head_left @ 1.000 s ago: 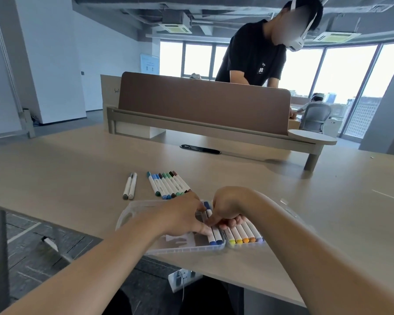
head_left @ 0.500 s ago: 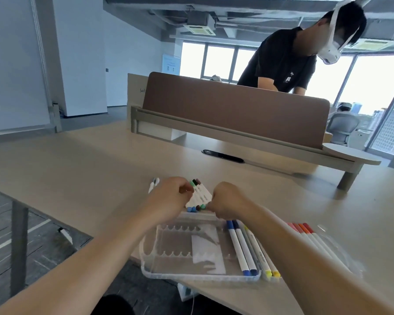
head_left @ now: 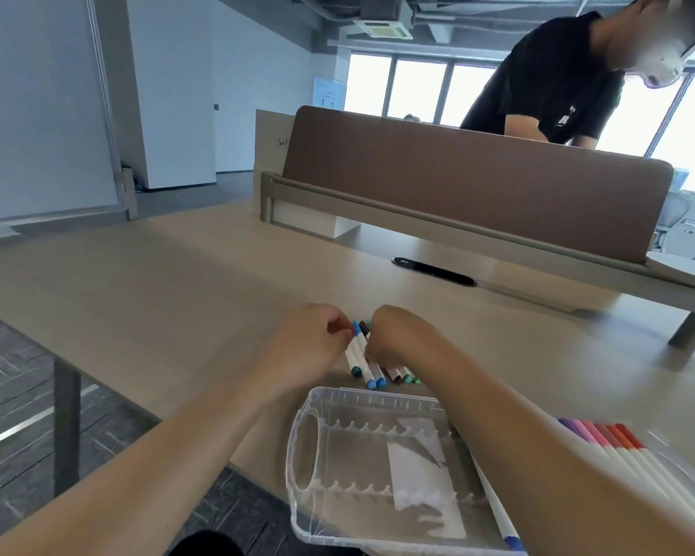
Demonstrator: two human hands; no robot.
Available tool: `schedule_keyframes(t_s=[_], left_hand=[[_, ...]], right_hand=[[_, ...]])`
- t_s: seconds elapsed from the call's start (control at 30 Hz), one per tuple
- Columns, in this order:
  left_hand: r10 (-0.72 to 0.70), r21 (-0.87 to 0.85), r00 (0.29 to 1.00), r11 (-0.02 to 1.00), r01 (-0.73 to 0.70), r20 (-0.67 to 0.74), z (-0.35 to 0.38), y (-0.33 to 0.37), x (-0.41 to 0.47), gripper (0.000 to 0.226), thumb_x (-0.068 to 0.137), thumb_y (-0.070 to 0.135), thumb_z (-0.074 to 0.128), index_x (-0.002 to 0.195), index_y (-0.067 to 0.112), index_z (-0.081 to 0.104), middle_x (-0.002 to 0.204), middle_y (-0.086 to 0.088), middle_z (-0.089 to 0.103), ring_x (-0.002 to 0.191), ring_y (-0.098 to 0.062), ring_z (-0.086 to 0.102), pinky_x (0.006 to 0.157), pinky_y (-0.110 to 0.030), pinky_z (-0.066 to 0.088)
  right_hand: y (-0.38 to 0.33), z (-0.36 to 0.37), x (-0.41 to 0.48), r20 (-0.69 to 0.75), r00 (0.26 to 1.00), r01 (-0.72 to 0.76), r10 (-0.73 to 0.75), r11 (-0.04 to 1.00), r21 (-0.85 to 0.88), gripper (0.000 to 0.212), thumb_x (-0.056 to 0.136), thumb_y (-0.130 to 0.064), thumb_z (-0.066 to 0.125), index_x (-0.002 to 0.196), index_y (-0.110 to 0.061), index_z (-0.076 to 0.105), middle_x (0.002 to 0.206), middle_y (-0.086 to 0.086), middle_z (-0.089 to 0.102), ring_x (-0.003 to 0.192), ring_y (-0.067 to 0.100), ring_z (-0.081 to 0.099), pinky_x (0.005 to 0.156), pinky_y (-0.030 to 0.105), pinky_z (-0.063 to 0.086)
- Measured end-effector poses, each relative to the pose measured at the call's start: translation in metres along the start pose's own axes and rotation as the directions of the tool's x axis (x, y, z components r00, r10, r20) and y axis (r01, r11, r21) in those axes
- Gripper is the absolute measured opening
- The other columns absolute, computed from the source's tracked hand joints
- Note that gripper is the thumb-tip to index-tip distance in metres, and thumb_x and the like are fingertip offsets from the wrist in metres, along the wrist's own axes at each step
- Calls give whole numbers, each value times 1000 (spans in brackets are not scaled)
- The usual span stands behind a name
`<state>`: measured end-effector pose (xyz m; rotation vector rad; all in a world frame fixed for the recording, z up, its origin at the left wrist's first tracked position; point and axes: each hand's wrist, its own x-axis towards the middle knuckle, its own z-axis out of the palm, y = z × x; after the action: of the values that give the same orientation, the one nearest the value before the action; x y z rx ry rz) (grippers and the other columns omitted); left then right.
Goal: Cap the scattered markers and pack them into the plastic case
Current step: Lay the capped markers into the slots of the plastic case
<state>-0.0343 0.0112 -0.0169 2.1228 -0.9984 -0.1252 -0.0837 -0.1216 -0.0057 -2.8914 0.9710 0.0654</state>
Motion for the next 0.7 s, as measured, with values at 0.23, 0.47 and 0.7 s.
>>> schedule_keyframes(t_s=[0.23, 0.47, 0.7], left_hand=[[12, -16, 1000, 1000, -12, -9, 1, -2, -2, 18, 92, 20, 54, 80, 21, 66, 77, 4, 63, 63, -8, 52, 55, -23, 35], [-1, 60, 1000, 998, 0, 11, 2, 16, -20, 20, 95, 21, 50, 95, 17, 69, 85, 2, 65, 74, -14, 57, 63, -26, 41], [59, 93, 980, 993, -78, 190, 26, 62, -49, 24, 91, 25, 56, 111, 30, 66, 108, 10, 66, 90, -10, 66, 80, -28, 56]], right_hand=[[-11, 2, 7, 73, 997, -14, 15, 1000, -16, 13, 86, -16, 59, 73, -15, 57, 72, 2, 57, 70, 20, 60, 74, 32, 53], [5, -24, -31, 142, 990, -21, 5, 994, 110, 27, 91, -24, 62, 68, -10, 56, 72, 6, 61, 64, 18, 57, 66, 27, 48], [57, -54, -111, 437, 899, -106, 7, 973, 204, 31, 91, -18, 52, 61, -10, 55, 53, 1, 48, 40, 12, 34, 40, 20, 25]])
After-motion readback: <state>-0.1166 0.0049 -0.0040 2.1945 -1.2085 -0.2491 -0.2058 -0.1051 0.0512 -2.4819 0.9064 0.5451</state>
